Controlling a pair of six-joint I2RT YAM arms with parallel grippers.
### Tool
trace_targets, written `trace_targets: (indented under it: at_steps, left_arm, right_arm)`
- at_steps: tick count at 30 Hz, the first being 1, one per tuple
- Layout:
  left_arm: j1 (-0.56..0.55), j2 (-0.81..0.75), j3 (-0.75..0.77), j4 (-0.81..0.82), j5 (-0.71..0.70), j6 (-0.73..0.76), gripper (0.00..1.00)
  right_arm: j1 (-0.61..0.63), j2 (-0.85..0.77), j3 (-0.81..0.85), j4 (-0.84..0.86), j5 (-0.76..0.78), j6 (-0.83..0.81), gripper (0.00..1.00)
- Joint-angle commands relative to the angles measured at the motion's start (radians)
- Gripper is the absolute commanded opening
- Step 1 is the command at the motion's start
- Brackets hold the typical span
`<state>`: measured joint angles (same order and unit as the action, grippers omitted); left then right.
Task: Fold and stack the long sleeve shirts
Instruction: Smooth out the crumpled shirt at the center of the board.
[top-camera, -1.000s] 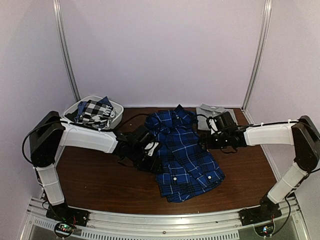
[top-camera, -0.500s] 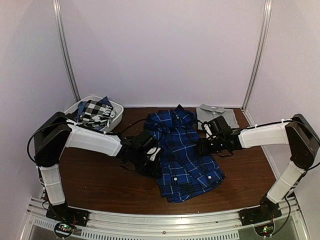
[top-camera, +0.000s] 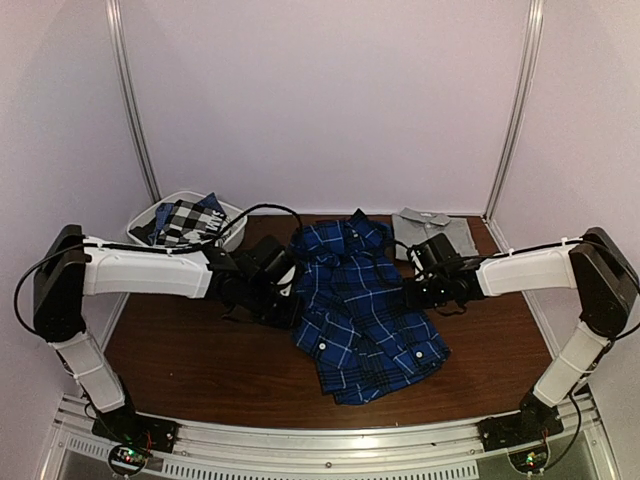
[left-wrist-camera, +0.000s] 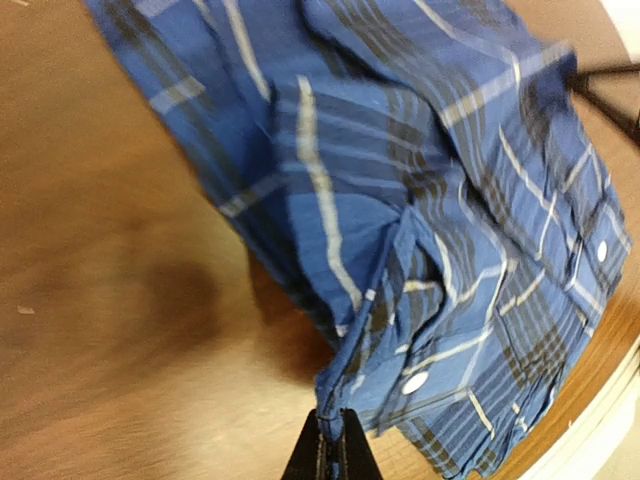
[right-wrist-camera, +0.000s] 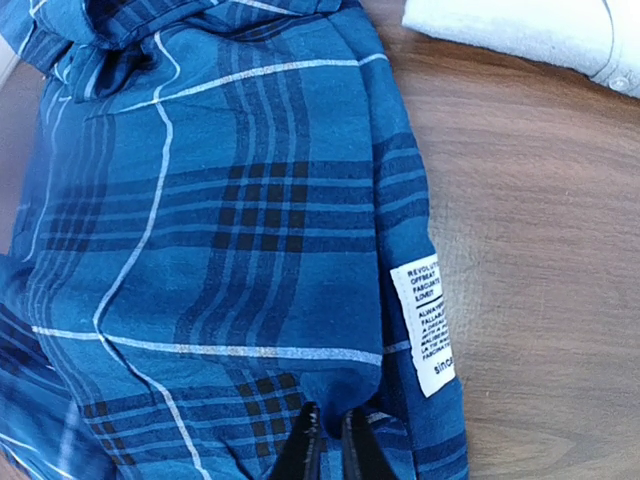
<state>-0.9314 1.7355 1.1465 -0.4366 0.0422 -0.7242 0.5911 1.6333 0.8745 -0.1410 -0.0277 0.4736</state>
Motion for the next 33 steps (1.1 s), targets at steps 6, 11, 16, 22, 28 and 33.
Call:
trace_targets:
  at_steps: [6, 11, 16, 22, 28, 33]
  left_arm:
    - [0.152, -0.205, -0.101, -0.080, -0.207, -0.010, 0.00]
    - [0.203, -0.229, -0.098, -0.090, -0.211, 0.014, 0.00]
    - [0.236, -0.222, -0.074, -0.090, -0.197, 0.036, 0.00]
    - [0.249, -0.199, -0.039, -0.085, -0.177, 0.055, 0.00]
    - [0.253, -0.185, -0.024, -0.083, -0.169, 0.066, 0.00]
    - [0.259, -0.185, -0.024, -0.078, -0.164, 0.073, 0.00]
  right_arm:
    - [0.101, -0.066, -0.004, -0.102, 0.076, -0.001, 0.22]
    - [0.231, -0.115, -0.005, -0.189, 0.125, 0.008, 0.47]
    - [0.362, -0.115, -0.018, -0.275, 0.192, 0.033, 0.65]
    - [0.411, -0.109, -0.103, -0.273, 0.173, 0.089, 0.61]
    - [0.472, -0.055, -0.140, -0.255, 0.140, 0.123, 0.57]
    - [0.513, -0.030, -0.157, -0.250, 0.108, 0.154, 0.43]
